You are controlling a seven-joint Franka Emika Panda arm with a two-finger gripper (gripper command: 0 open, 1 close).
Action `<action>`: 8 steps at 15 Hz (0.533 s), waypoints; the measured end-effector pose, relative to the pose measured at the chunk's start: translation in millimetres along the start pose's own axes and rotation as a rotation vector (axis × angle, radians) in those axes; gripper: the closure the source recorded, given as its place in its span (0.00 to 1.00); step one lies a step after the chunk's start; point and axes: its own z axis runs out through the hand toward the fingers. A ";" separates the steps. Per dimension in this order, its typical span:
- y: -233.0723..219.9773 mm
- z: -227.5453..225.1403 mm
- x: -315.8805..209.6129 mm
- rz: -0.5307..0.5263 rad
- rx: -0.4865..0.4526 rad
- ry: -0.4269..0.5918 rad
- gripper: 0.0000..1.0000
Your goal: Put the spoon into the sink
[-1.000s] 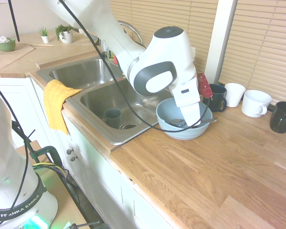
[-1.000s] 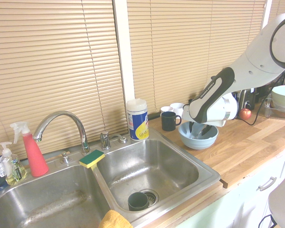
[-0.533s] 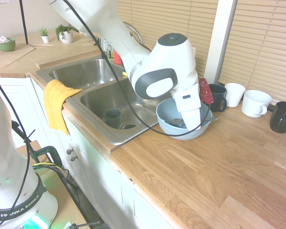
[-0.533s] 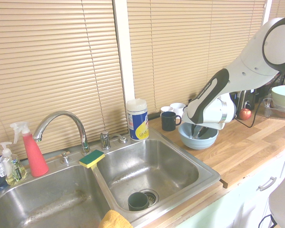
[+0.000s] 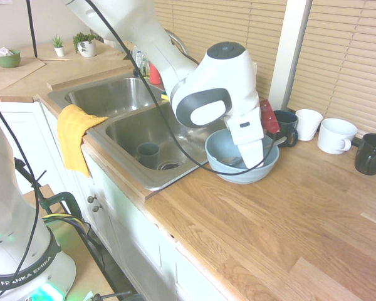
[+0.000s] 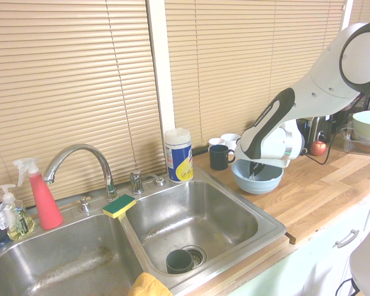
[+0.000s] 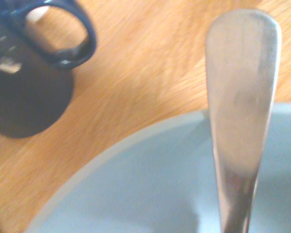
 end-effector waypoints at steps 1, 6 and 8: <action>-1.5 -1.9 -2.0 -0.004 0.004 -0.001 1.00; -7.4 -27.9 -5.3 -0.012 0.042 -0.002 1.00; -8.4 -50.9 -6.0 -0.017 0.065 -0.004 1.00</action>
